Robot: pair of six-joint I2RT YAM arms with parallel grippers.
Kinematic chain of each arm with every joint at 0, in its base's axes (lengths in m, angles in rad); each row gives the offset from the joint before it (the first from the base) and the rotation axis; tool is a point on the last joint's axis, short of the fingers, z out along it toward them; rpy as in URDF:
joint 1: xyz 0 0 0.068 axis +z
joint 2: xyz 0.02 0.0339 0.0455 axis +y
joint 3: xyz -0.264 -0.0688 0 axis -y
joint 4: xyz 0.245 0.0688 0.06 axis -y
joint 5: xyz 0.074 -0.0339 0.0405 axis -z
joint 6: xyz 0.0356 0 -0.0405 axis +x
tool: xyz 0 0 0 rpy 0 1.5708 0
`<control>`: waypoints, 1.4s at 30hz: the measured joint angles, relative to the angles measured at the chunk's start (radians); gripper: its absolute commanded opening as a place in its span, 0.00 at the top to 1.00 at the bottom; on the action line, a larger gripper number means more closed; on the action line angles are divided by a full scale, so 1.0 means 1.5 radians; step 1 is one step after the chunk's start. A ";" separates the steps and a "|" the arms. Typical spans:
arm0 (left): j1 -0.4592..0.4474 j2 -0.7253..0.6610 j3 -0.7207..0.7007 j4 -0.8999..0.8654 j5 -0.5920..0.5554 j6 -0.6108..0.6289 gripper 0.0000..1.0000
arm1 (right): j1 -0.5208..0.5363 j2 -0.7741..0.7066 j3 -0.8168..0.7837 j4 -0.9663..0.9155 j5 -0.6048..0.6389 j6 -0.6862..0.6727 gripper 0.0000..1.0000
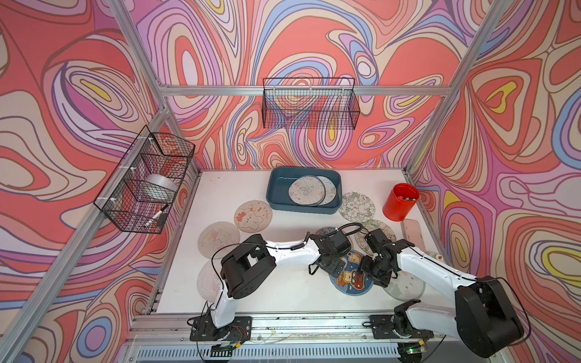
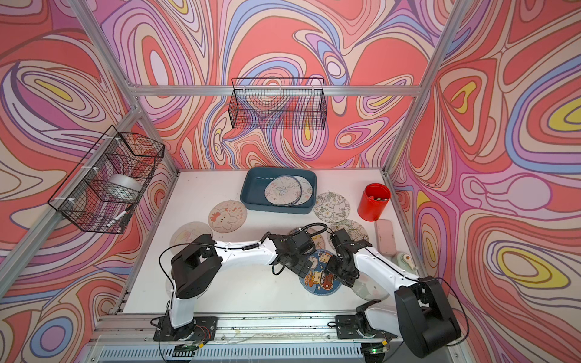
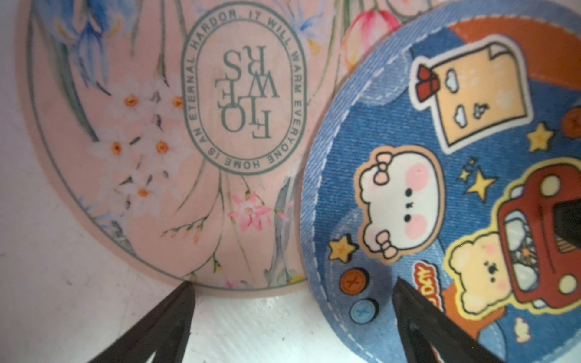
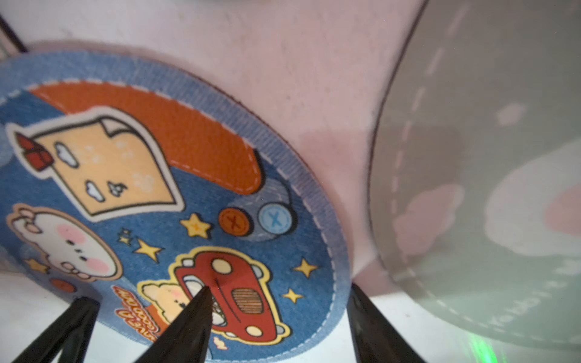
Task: Put the coasters into the storage box
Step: Pick up the coaster from the center of the board.
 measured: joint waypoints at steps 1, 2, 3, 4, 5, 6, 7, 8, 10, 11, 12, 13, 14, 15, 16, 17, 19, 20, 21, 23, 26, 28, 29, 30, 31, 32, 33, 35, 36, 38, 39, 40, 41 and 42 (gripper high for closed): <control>0.000 0.000 0.000 0.000 0.000 0.000 0.01 | 0.000 0.002 0.001 0.005 -0.003 0.001 0.34; 0.000 0.000 0.000 0.000 0.000 0.000 0.01 | 0.000 0.005 0.003 0.009 -0.005 0.001 0.35; 0.000 0.000 0.000 0.000 0.000 0.000 0.01 | 0.000 0.008 0.005 0.012 -0.007 0.001 0.35; 0.000 0.001 0.000 0.000 0.000 0.000 0.01 | 0.000 0.012 0.007 0.016 -0.009 0.001 0.36; 0.000 0.002 0.000 0.001 0.000 0.000 0.01 | 0.000 0.016 0.010 0.021 -0.011 0.001 0.36; 0.000 0.002 0.000 0.001 0.000 0.000 0.01 | 0.000 0.020 0.012 0.026 -0.013 0.001 0.37; 0.000 0.003 0.000 0.001 0.000 0.002 0.01 | 0.000 0.022 0.014 0.031 -0.015 0.001 0.39; 0.000 0.003 0.000 0.001 0.000 0.002 0.01 | 0.000 0.025 0.015 0.036 -0.017 0.001 0.40; 0.000 0.003 0.000 0.001 0.000 0.002 0.01 | 0.000 0.031 0.018 0.047 -0.022 0.001 0.42; 0.000 0.003 0.000 0.001 0.000 0.002 0.01 | 0.000 0.034 0.020 0.054 -0.023 0.002 0.43; 0.000 0.003 0.000 0.001 0.000 0.002 0.01 | 0.000 0.037 0.021 0.058 -0.025 0.002 0.45; 0.000 0.003 0.000 0.001 0.000 0.002 0.01 | 0.000 0.039 0.022 0.063 -0.026 0.001 0.49; 0.000 0.003 0.000 0.001 0.000 0.002 0.01 | 0.000 0.042 0.023 0.068 -0.027 0.001 0.52; 0.000 0.003 0.000 0.001 0.000 0.002 0.01 | 0.000 0.045 0.023 0.072 -0.028 0.002 0.56; 0.000 0.003 0.000 0.001 0.000 0.003 0.01 | 0.000 0.048 0.024 0.076 -0.029 0.000 0.62; 0.000 0.003 0.000 0.001 0.000 0.003 0.01 | 0.000 0.052 0.025 0.081 -0.031 0.001 0.69; 0.000 0.003 0.000 0.001 -0.001 0.005 0.01 | 0.000 0.058 0.025 0.089 -0.035 0.000 0.82; 0.000 0.003 0.000 0.001 -0.001 0.005 0.01 | 0.001 0.062 0.025 0.093 -0.036 0.002 0.87; 0.000 0.003 0.000 0.001 -0.001 0.005 0.01 | 0.001 0.063 0.025 0.096 -0.038 0.001 0.90; 0.000 0.003 0.000 0.001 -0.001 0.005 0.00 | 0.003 0.065 0.026 0.102 -0.039 0.003 0.97; 0.000 0.003 0.000 0.001 -0.001 0.005 0.00 | 0.003 0.065 0.027 0.100 -0.038 0.001 1.00; 0.000 0.003 0.000 0.002 -0.001 0.005 0.00 | 0.004 0.065 0.033 0.093 -0.036 -0.003 1.00; 0.000 0.003 -0.001 0.002 -0.003 0.005 0.00 | 0.004 0.064 0.037 0.088 -0.035 -0.005 1.00; 0.000 0.003 -0.001 0.003 -0.004 0.005 0.00 | 0.004 0.063 0.043 0.081 -0.031 -0.008 1.00; 0.000 0.003 -0.002 0.003 -0.007 0.005 0.00 | 0.004 0.060 0.050 0.073 -0.026 -0.011 1.00; -0.001 0.002 -0.004 0.004 -0.010 0.005 0.00 | 0.004 0.056 0.058 0.065 -0.020 -0.014 1.00; -0.001 0.001 -0.006 0.005 -0.013 0.005 0.00 | 0.004 0.051 0.069 0.058 -0.014 -0.018 1.00; -0.001 -0.002 -0.010 0.005 -0.020 0.005 0.00 | 0.004 0.042 0.097 0.045 -0.001 -0.028 1.00; -0.001 -0.006 -0.014 0.005 -0.025 0.005 0.00 | 0.004 0.039 0.112 0.042 0.005 -0.033 1.00; 0.000 -0.018 -0.023 0.005 -0.035 0.005 0.00 | 0.004 0.037 0.145 0.039 0.019 -0.045 1.00; 0.001 -0.027 -0.029 0.006 -0.039 0.005 0.00 | 0.004 0.037 0.163 0.040 0.025 -0.051 1.00; 0.002 -0.039 -0.036 0.007 -0.044 0.005 0.00 | 0.004 0.037 0.179 0.040 0.031 -0.058 1.00; 0.004 -0.051 -0.043 0.008 -0.048 0.005 0.00 | 0.004 0.038 0.193 0.040 0.035 -0.064 1.00; 0.006 -0.066 -0.051 0.010 -0.051 0.005 0.00 | 0.004 0.039 0.208 0.040 0.041 -0.072 1.00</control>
